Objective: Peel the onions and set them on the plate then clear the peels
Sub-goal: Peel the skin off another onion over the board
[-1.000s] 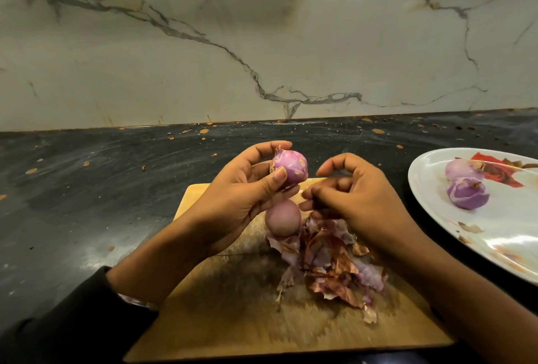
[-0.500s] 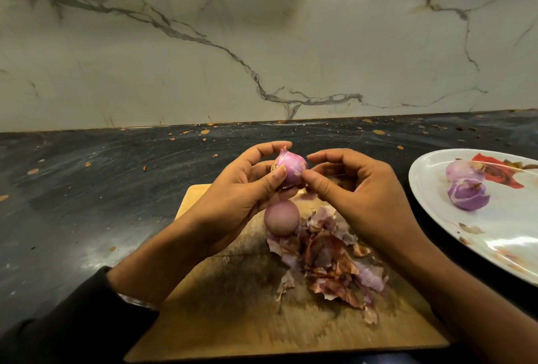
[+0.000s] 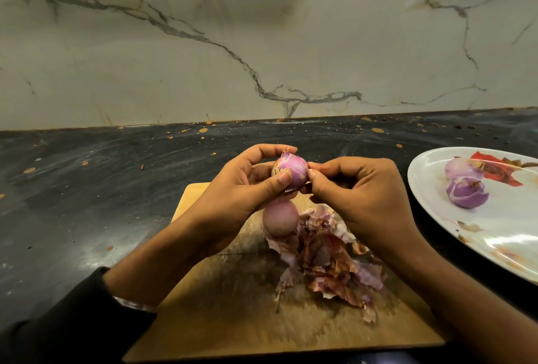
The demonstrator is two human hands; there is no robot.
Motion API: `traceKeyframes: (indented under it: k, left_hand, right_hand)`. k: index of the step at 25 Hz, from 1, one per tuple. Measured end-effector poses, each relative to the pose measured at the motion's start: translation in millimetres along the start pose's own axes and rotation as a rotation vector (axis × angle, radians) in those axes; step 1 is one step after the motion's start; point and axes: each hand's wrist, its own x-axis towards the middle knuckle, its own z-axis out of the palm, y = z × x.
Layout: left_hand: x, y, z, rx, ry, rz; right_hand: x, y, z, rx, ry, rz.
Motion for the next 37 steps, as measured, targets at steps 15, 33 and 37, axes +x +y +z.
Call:
traceKeyframes:
  k: [15,33,37]
  left_hand:
    - [0.5,-2.9,0.8,0.045,-0.031,0.024]
    - [-0.5,-4.4,1.9,0.122,-0.026,0.037]
    - [0.3,-3.5,1.4,0.12,-0.03,0.036]
  right_hand:
    - [0.2,-2.5,2.9,0.118,0.066,0.139]
    - [0.3,0.5,-0.4,0.008,0.082,-0.001]
    - [1.2,1.4,-0.8,0.04,0.021,0.031]
